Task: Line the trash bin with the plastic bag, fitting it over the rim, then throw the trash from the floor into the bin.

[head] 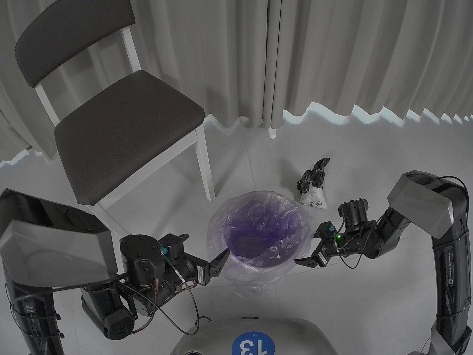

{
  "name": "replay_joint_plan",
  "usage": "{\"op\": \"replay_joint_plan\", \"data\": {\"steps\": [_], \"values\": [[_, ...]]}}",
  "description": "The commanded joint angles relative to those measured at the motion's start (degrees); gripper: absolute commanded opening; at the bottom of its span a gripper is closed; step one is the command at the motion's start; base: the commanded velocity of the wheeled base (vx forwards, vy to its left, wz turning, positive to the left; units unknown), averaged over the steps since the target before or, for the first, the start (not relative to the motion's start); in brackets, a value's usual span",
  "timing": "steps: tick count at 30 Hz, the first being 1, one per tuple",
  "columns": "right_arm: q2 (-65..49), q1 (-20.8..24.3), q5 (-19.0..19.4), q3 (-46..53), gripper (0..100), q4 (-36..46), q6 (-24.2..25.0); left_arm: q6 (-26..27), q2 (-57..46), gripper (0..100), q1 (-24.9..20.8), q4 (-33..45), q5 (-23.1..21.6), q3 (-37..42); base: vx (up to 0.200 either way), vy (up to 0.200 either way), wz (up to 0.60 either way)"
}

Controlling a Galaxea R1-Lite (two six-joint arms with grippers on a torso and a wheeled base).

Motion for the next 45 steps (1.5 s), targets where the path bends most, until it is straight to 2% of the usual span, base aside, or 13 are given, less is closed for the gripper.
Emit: {"op": "replay_joint_plan", "data": {"steps": [1, 13, 18, 19, 25, 30, 32, 35, 37, 38, 40, 45], "values": [[0.4, 0.1, 0.0, -0.1, 0, 0.0, 0.0, 0.0, 0.2, 100, 0.0, -0.8, 0.0, 0.0, 0.0, 0.0, 0.0], [0.0, -0.1, 0.0, 0.9, 0, -0.2, 0.3, -0.1, 0.2, 100, 0.1, -0.8, 0.0, 0.0, 0.0, 0.0, 0.0], [-4.0, -0.8, 0.1, 5.7, 0, -0.4, 0.4, -0.1, 0.2, 100, 0.0, -0.8, 0.0, -0.1, 0.0, 0.0, 0.0], [-4.7, -0.8, 0.1, 6.4, 100, -0.7, 0.4, -0.1, 0.2, 100, 0.0, -0.8, 0.0, 0.0, 0.0, 0.0, 0.0], [-9.6, -1.4, 0.1, 8.2, 100, 0.0, 0.5, -0.1, 0.2, 100, 0.0, -0.8, 0.0, -0.1, 0.0, 0.0, 0.0], [-10.5, -3.0, 0.1, 8.0, 100, 0.0, -1.4, -0.1, 0.2, 100, 0.0, -0.8, 0.0, 0.0, 0.0, 0.0, 0.0], [-9.8, -5.7, 0.1, 6.1, 100, 0.9, -5.7, -0.1, 0.1, 100, 0.0, -0.8, 0.0, 0.0, 0.0, 0.0, 0.0], [-9.8, -7.0, 0.2, 4.9, 100, 3.9, -7.4, -0.1, 0.2, 100, 0.0, -0.8, 0.0, 0.1, 0.0, 0.0, 0.0], [-9.7, -8.7, 1.9, 2.5, 100, 8.0, -10.2, -0.1, 0.2, 100, -0.1, -0.8, 0.0, 0.0, 0.0, 0.0, 0.0], [-9.7, -9.5, 4.9, 0.6, 100, 10.4, -11.9, 0.0, 0.1, 100, -0.1, -0.8, 0.0, 0.0, 0.0, 0.0, 0.0], [-9.6, -9.8, 7.3, -1.2, 100, 12.4, -11.9, 0.0, 0.1, 100, -0.2, -0.8, 0.0, 0.0, 0.0, 0.0, 0.0], [-8.7, -9.7, 7.5, -4.4, 100, 13.5, -12.0, -0.1, 0.1, 100, -0.4, -0.8, 0.0, 0.2, 0.0, 0.0, 0.0]]}}
